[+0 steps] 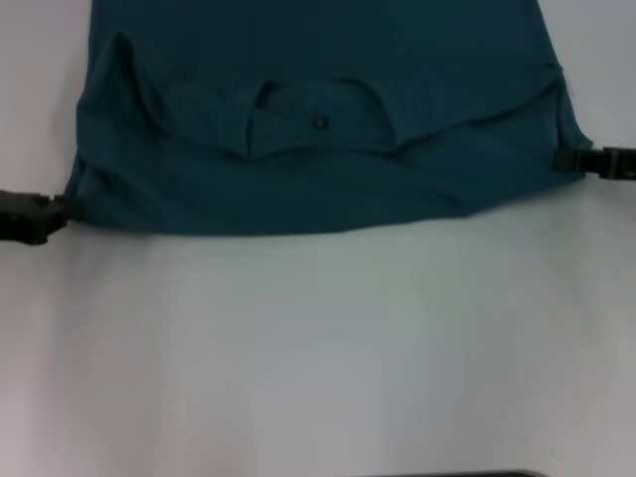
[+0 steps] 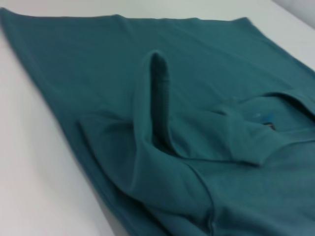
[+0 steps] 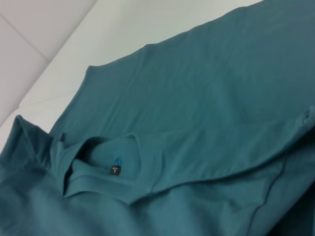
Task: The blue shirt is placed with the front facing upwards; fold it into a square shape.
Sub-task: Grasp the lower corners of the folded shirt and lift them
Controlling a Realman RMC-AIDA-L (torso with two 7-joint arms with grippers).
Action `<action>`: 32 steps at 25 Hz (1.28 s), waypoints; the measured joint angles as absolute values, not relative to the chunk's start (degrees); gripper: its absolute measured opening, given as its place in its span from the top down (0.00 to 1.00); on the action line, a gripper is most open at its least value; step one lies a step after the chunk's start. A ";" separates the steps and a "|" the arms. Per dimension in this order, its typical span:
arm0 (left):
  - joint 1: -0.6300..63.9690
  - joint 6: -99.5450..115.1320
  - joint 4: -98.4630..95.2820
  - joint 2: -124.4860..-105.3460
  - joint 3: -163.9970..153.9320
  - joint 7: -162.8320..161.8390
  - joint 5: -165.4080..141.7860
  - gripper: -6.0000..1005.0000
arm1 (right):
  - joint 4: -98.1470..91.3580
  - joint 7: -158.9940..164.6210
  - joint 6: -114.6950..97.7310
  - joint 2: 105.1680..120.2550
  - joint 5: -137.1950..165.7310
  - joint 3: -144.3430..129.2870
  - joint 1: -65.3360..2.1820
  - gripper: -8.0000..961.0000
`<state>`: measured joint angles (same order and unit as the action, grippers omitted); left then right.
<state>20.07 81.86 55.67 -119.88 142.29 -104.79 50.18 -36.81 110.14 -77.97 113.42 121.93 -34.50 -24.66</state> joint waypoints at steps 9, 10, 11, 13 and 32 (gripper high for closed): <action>16.78 93.57 59.29 -119.58 146.70 -104.19 50.17 0.96 | -37.95 109.74 -84.03 112.99 121.97 -33.85 -20.19 0.97; 16.44 94.79 59.52 -119.43 146.95 -104.10 50.15 0.96 | -37.96 109.74 -84.54 112.98 121.97 -33.80 -19.91 0.97; 16.18 95.66 59.68 -119.28 147.12 -104.05 50.13 0.96 | -37.96 109.73 -85.17 112.98 121.98 -33.74 -19.55 0.97; 15.88 97.26 59.78 -118.95 147.41 -104.00 49.85 0.96 | -38.11 109.72 -86.37 112.97 121.99 -33.64 -18.86 0.97; 15.47 99.77 57.72 -117.98 148.99 -102.93 43.62 0.96 | -38.60 106.21 -90.91 113.41 122.00 -28.71 -12.29 0.97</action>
